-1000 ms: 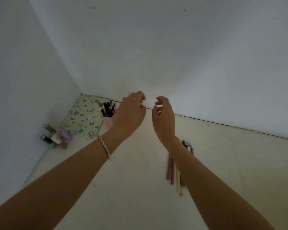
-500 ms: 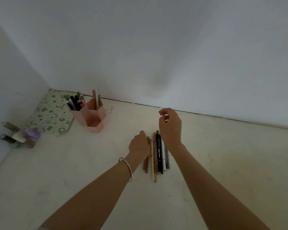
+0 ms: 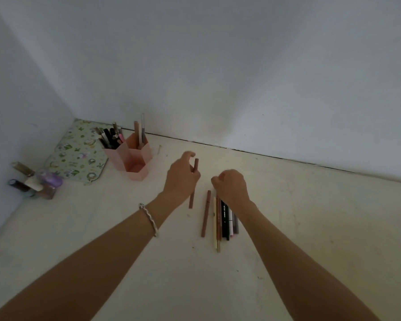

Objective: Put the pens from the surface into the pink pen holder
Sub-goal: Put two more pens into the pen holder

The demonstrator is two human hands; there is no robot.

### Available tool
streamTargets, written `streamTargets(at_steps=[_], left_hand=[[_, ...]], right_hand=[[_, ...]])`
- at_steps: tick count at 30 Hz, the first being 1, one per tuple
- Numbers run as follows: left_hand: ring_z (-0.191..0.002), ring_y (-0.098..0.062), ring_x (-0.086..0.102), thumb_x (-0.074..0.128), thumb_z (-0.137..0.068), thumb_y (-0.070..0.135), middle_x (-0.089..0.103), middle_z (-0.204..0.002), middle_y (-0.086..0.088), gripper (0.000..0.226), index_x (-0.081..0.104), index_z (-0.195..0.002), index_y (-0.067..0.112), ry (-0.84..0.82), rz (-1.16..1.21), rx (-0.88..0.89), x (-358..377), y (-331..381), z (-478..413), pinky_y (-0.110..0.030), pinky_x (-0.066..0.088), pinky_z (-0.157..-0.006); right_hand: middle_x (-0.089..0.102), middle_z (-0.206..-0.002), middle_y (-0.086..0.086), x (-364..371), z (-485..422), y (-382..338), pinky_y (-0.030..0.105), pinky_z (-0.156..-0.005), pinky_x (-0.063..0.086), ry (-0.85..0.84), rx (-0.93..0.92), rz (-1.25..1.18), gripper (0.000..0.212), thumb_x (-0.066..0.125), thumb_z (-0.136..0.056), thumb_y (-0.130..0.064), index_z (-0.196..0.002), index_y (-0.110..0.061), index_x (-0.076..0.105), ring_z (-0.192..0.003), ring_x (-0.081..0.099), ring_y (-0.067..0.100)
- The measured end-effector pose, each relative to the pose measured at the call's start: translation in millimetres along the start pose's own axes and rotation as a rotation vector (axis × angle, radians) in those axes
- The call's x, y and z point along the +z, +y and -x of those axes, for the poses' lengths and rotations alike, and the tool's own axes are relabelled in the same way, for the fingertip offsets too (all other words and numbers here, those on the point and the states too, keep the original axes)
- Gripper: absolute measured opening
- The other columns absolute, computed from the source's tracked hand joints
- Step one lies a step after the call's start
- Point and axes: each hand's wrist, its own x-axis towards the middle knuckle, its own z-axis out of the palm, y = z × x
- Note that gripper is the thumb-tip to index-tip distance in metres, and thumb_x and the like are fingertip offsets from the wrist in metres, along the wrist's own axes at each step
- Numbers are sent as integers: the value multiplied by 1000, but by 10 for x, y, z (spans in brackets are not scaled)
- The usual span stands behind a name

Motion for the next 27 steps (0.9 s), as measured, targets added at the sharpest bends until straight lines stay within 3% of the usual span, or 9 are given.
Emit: streamTargets(at_steps=[4, 6, 8, 12, 14, 17, 20, 23, 27], left_hand=[[-79, -13, 64, 61, -92, 8, 60, -90, 1, 46, 53, -133, 26, 101, 21, 105, -250, 19, -76, -25, 57, -73], [-80, -12, 64, 61, -92, 8, 60, -93, 0, 41, 56, -129, 24, 123, 27, 133, -312, -12, -69, -27, 59, -75], [-78, -11, 63, 61, -92, 7, 60, -94, 0, 39, 57, -128, 22, 155, 47, 149, -363, -45, -61, -27, 60, -74], [-80, -6, 60, 60, -93, 6, 56, -102, 1, 42, 54, -131, 23, 291, 87, 228, -640, -46, -162, -20, 57, -72], [-81, -5, 59, 59, -93, 7, 54, -104, 1, 41, 54, -131, 23, 387, 60, 277, -890, -19, -316, -16, 55, -71], [-84, -8, 60, 59, -92, 6, 55, -106, -3, 38, 53, -127, 20, 497, -14, 319, -1288, 16, -586, -20, 57, -74], [-89, -20, 64, 58, -92, 7, 59, -106, -7, 33, 53, -123, 18, 478, -152, 293, -1522, -25, -771, -37, 57, -84], [-86, -23, 65, 57, -93, 13, 63, -102, -6, 27, 53, -119, 18, 424, -368, 274, -1574, -124, -838, -40, 56, -82], [-80, -23, 65, 56, -95, 22, 69, -91, -3, 17, 57, -111, 18, 370, -648, 263, -1511, -262, -869, -37, 53, -75]], right_hand=[[46, -69, 3, 252, 28, 38, 29, -64, 50, -94, 41, 314, 41, 61, -87, -36, -59, -13, 41, -62, 48, 16], [53, -79, 4, 349, 73, 27, 33, -76, 54, -81, -37, 448, 34, 59, -88, -36, -65, -14, 47, -76, 56, 19], [56, -79, 4, 423, 101, -36, 30, -76, 49, -64, -92, 491, 29, 57, -88, -32, -67, -13, 52, -79, 58, 19], [50, -62, 7, 369, 12, -455, 24, -55, 38, 6, -39, 100, 38, 60, -81, -25, -52, -4, 49, -54, 45, 15], [52, -60, 8, 232, -74, -737, 26, -53, 38, 90, -32, -146, 32, 60, -80, -23, -62, 4, 58, -53, 45, 14], [52, -63, 0, 15, -128, -1103, 18, -48, 37, 197, -87, -470, 19, 56, -86, -21, -80, -4, 54, -52, 43, 10], [58, -66, -2, -86, -116, -1306, 18, -50, 43, 277, -187, -629, 8, 53, -92, -20, -90, -12, 52, -55, 53, 10], [62, -69, 4, -68, -121, -1416, 25, -58, 52, 311, -256, -706, 13, 50, -96, -16, -108, -16, 49, -63, 63, 19], [70, -79, 6, 82, -173, -1515, 11, -57, 47, 345, -288, -737, 11, 49, -98, -17, -109, -20, 47, -63, 64, 7]])
